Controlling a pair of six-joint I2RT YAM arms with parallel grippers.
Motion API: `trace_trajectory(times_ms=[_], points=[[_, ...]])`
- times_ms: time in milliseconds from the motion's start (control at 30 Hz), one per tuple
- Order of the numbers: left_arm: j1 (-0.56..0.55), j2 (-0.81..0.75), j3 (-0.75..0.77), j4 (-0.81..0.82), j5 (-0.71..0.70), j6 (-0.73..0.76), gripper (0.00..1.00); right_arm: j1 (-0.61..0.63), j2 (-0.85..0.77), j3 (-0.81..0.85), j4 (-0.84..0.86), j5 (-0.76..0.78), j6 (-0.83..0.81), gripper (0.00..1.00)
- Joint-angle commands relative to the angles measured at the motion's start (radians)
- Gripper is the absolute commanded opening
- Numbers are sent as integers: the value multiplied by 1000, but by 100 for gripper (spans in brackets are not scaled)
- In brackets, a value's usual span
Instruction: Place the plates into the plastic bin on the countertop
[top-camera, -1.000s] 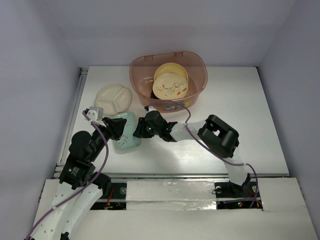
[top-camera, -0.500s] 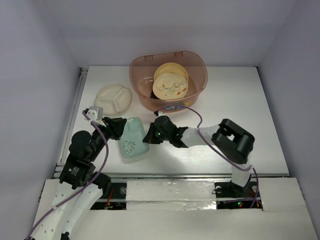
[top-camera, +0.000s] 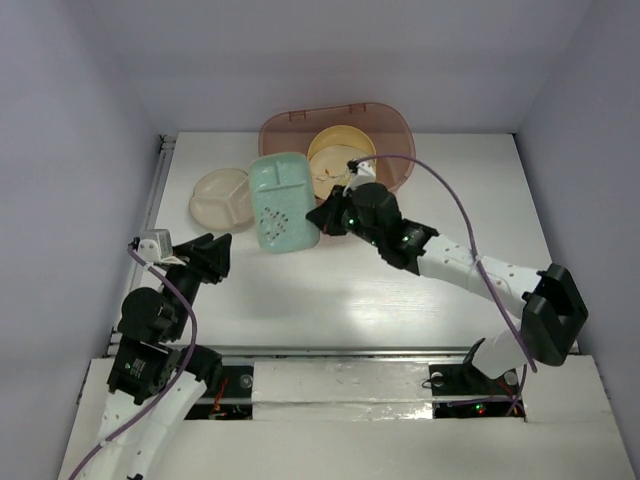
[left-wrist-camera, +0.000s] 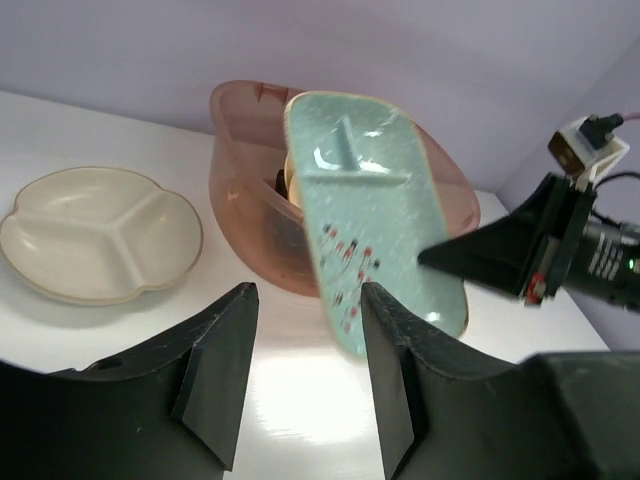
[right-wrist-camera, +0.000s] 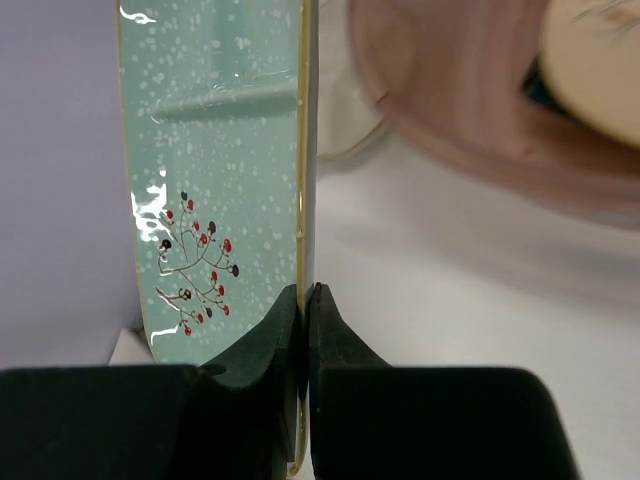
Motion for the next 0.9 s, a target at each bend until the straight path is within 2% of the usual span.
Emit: trace_trajectory(times_ms=[0, 33, 167, 400, 733, 800, 867], points=[[4, 3, 19, 41, -7, -6, 43, -109, -42, 111, 49, 81, -71, 0], [4, 9, 19, 42, 16, -6, 44, -170, -30, 155, 40, 82, -85, 0], [4, 23, 16, 44, 39, 0, 44, -268, 102, 308, -55, 96, -154, 0], [13, 23, 13, 50, 54, 2, 45, -353, 347, 512, -195, 97, -214, 0], [13, 35, 13, 58, 74, 5, 45, -385, 461, 580, -262, 88, -233, 0], [13, 38, 13, 58, 74, 5, 45, -385, 466, 596, -287, 114, -232, 9], [13, 42, 13, 58, 74, 5, 45, -385, 463, 611, -304, 145, -232, 32]])
